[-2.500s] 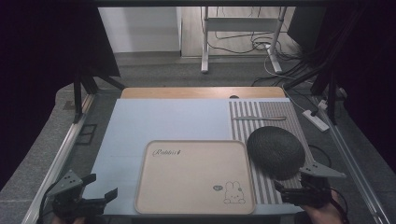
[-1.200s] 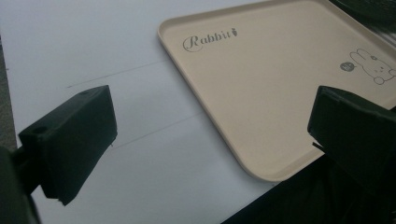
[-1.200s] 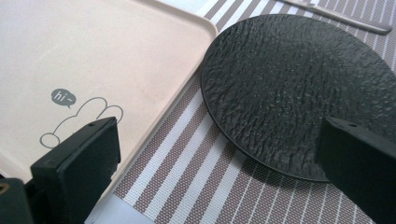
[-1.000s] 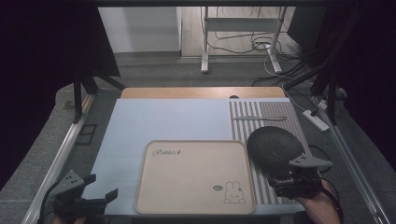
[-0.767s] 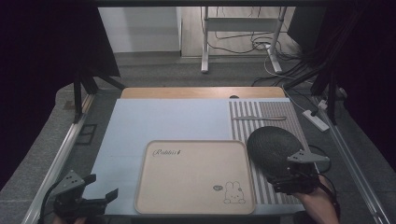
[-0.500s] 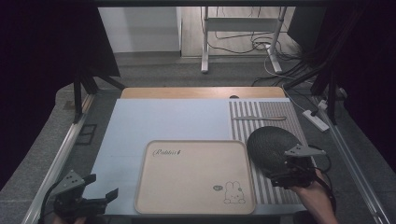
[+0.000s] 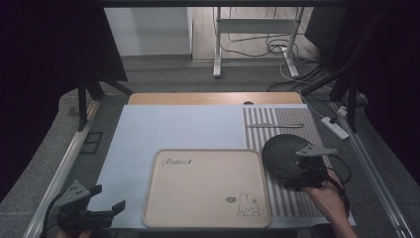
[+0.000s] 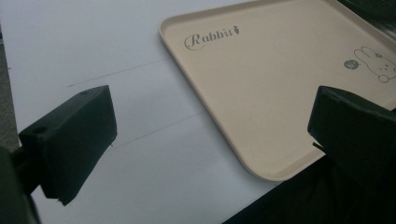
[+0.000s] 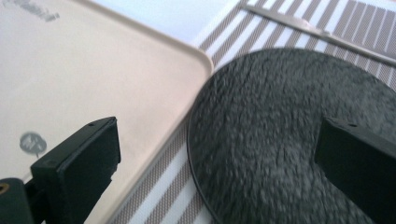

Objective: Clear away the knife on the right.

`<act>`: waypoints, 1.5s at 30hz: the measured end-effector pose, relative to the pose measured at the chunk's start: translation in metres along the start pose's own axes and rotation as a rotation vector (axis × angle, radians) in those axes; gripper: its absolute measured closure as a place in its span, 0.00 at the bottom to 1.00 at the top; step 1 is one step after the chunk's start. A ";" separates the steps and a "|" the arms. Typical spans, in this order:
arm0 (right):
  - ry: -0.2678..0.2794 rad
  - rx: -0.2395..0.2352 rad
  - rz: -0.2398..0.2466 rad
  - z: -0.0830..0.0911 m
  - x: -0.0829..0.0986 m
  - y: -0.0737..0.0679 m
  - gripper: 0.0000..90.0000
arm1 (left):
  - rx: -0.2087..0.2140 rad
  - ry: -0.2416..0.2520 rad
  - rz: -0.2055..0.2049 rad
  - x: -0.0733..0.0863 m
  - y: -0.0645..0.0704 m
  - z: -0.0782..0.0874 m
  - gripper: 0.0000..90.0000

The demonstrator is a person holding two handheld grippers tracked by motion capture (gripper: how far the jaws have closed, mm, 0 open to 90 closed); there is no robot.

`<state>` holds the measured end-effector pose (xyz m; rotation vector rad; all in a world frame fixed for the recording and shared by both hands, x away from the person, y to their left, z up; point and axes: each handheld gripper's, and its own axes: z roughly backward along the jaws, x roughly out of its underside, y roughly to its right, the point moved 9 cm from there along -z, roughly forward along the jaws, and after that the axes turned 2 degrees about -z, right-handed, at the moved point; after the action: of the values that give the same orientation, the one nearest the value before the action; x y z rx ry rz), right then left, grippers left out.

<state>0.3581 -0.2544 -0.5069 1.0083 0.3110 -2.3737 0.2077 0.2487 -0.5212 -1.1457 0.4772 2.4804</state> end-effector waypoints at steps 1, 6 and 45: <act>0.006 -0.005 -0.001 -0.002 -0.002 0.001 0.01 | 0.000 0.000 0.000 0.000 0.000 0.000 0.02; 0.002 0.000 0.001 -0.013 -0.007 0.008 0.01 | 0.001 0.001 0.001 0.000 0.000 0.000 0.02; -0.134 0.093 -0.090 -0.085 -0.039 0.075 0.01 | 0.004 -0.005 -0.001 0.000 0.000 -0.001 0.02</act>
<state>0.4738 -0.2673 -0.5381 0.8871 0.2012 -2.5433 0.2081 0.2486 -0.5217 -1.1384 0.4794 2.4795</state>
